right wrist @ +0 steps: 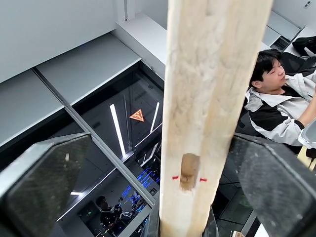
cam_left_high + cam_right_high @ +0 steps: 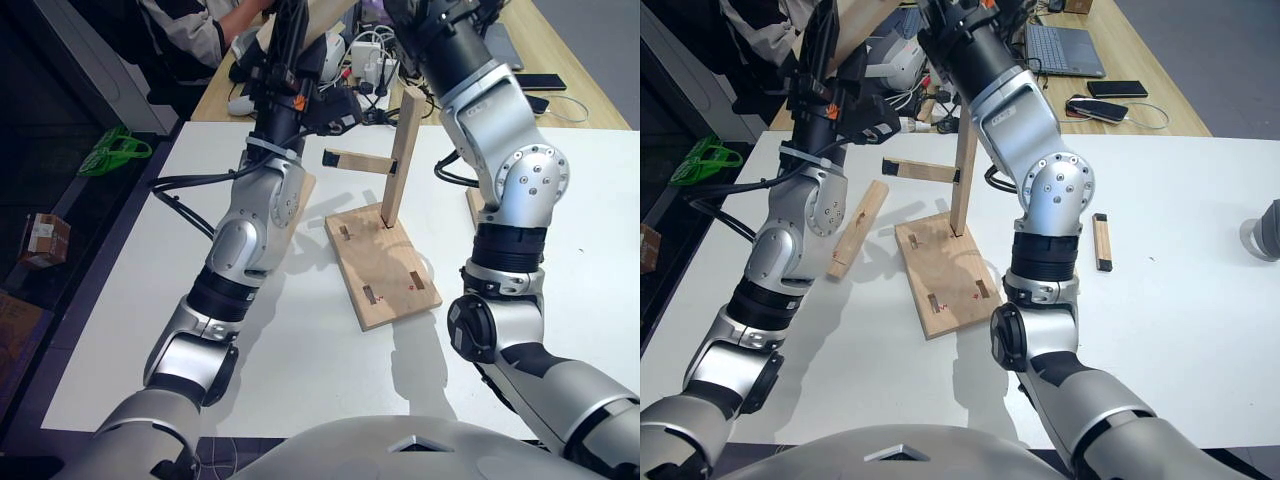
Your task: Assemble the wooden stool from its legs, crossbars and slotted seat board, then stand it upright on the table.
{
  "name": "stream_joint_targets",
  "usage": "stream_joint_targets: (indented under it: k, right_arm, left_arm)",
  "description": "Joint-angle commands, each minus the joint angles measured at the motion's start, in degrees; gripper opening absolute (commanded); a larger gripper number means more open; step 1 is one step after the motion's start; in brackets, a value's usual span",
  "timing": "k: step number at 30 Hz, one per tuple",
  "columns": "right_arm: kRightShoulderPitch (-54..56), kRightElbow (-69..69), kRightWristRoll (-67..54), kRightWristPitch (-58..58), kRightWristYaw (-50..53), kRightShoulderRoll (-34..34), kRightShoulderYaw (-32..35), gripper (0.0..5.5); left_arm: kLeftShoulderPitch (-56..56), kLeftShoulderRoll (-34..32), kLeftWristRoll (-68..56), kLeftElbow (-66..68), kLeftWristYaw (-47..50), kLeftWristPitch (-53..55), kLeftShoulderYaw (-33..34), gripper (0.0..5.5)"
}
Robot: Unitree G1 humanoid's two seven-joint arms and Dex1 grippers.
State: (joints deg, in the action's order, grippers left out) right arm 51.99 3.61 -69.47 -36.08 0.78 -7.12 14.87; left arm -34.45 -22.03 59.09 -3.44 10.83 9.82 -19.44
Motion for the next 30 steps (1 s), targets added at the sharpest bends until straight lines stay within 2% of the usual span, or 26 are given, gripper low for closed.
stream_joint_targets:
  k: [1,15,22,23,26,29,30]
  right_arm:
    - [2.4,1.5,-0.1,0.6,0.0,-1.3,0.2,4.35]
    - [3.1,5.1,-2.0,2.2,1.5,-2.4,1.9,2.17]
    - [2.8,4.9,-2.0,1.3,1.2,-2.4,1.2,2.09]
    - [2.8,4.9,-1.9,1.3,1.3,-2.3,1.2,2.09]
    - [2.8,5.0,-1.6,1.2,1.1,-2.0,1.1,2.09]
    - [2.7,5.3,-1.1,0.8,1.0,-1.3,1.1,2.09]
    - [2.7,5.6,-0.6,0.7,0.7,-0.6,1.1,2.09]
  left_arm:
    - [0.2,0.4,0.9,-0.6,-0.7,-0.3,-0.2,2.05]
    - [0.2,0.3,2.8,-0.9,-0.7,-1.7,-0.7,2.05]
    - [0.5,0.8,0.3,-0.8,-1.4,-2.7,0.4,2.05]
    - [0.9,1.4,-3.0,-1.1,-2.5,-3.6,1.3,2.42]
    - [2.0,1.6,-10.5,-1.8,-6.4,-6.7,2.5,2.82]
    - [2.6,-0.6,-14.7,-2.6,-13.2,-12.7,-0.3,3.34]
    - [3.6,-1.5,-17.6,-4.1,-17.3,-14.9,-1.6,3.35]
